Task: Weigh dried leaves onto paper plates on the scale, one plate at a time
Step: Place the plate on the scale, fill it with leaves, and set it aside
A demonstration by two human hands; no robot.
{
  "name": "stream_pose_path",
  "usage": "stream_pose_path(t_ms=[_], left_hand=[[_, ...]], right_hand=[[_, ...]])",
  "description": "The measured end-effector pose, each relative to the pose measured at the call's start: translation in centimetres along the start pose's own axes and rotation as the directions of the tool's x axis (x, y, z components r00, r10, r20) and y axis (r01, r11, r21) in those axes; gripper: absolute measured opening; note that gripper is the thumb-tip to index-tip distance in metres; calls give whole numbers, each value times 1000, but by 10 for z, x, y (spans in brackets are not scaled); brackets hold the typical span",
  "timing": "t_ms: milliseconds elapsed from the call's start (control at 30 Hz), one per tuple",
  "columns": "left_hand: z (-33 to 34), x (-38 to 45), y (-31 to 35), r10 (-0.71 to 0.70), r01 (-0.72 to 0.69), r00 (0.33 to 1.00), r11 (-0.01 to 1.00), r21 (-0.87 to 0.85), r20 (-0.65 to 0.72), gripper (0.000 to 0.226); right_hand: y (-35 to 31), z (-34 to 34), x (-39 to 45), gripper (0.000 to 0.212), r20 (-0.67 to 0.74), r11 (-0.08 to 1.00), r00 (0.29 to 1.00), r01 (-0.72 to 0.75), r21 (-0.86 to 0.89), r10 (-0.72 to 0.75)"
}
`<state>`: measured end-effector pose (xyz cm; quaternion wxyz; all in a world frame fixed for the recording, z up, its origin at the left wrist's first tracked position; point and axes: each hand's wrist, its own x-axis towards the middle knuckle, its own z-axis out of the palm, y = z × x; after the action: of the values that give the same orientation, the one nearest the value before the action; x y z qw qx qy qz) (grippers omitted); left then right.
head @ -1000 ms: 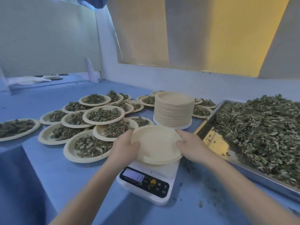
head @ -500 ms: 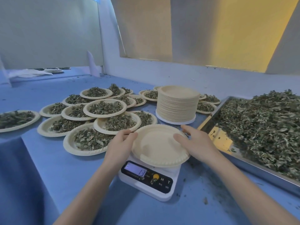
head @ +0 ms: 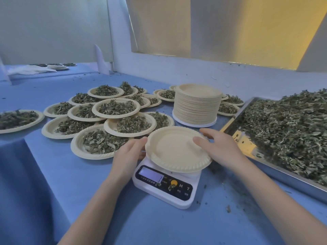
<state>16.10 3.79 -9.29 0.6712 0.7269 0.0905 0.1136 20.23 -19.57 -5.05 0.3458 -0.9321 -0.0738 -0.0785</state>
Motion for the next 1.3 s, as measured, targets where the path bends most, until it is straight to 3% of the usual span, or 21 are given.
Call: stream_pose_path(t_ms=[367,500,600,667,733,867,1033,1300], left_hand=[[0,-4,0,47,-47,999,999,18,-15,27],[2,-9,4,102,-99,989,995,33,-103,25],[3,-11,8,243,-214,945,966,147,-219,9],[5,-13,11,327,-287,914,940,185,-241,7],[10,-15,10,347,-308,916,929,203,-202,14],[13,-15,4,265,-233,957,946,226,-122,35],[9,-14,0,231,-203,968,953,224,-102,42],[10,-14,-1,209,-183,974,955,234,-91,42]], right_hand=[[0,-1,0,53,21,1000,1000,4,3,-4],[1,-1,0,54,32,1000,1000,0,27,-1],[2,-3,-1,56,28,999,1000,10,36,-11],[-1,-7,-3,68,112,999,994,11,49,-16],[-5,-13,-7,97,275,999,960,47,15,-50],[-12,-19,-18,137,448,944,888,227,-240,-99],[-14,-12,-24,143,461,871,879,316,-376,-120],[-23,-7,-21,152,464,846,885,233,-480,20]])
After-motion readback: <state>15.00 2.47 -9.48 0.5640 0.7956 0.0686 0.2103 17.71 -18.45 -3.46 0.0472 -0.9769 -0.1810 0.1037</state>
